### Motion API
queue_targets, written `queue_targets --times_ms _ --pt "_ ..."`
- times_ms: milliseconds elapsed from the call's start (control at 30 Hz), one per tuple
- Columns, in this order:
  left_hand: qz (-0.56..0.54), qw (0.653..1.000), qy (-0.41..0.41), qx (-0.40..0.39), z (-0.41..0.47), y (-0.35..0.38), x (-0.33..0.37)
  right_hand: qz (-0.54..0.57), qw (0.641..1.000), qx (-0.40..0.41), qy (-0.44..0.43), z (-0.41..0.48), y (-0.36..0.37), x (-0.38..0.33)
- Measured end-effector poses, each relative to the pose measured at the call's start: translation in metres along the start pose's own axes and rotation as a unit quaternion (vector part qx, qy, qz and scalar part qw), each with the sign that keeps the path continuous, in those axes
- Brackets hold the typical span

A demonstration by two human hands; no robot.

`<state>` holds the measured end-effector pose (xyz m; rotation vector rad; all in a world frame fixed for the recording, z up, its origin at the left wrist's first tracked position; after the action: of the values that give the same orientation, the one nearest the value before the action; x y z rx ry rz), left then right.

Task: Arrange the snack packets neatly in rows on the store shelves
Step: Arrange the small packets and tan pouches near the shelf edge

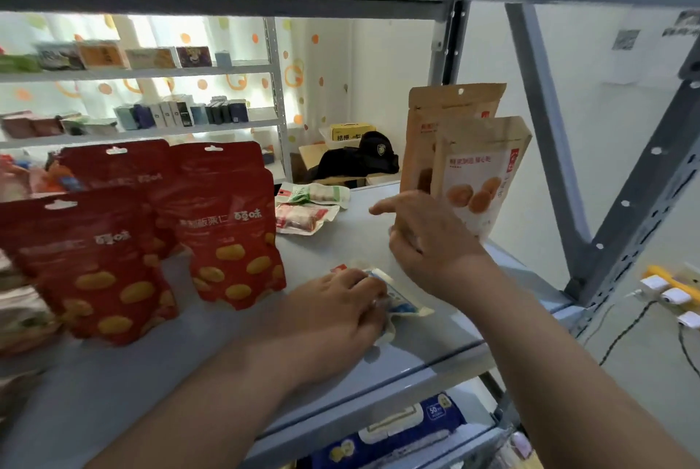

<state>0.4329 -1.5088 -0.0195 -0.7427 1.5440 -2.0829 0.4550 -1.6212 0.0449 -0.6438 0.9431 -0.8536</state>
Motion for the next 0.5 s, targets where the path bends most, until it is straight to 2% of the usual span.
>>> queue_targets --times_ms 100,233,367,500 --pt "-0.012 0.999 0.002 0.042 -0.014 0.001 -0.003 -0.036 0.998 -0.037 -0.037 0.041 0.028 -0.025" --pt "-0.055 0.997 0.002 0.059 -0.019 0.003 -0.009 -0.116 0.974 -0.192 0.031 0.105 0.098 -0.02" --pt "-0.068 0.996 0.001 0.05 -0.017 0.007 -0.013 -0.14 0.957 -0.25 0.049 0.141 0.141 -0.02" --pt "-0.08 0.996 0.008 0.045 -0.016 0.01 -0.016 -0.166 0.921 -0.34 0.096 0.139 0.165 0.005"
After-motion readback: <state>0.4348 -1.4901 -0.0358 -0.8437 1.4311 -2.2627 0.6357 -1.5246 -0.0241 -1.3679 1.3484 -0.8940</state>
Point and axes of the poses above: each hand's wrist, its own z-axis towards the middle knuckle, its own y-axis out of the palm, x = y × z, the point moved 9 cm from there along z, towards the middle knuckle, and after that the axes turned 6 degrees about y, right-handed, at the moved point
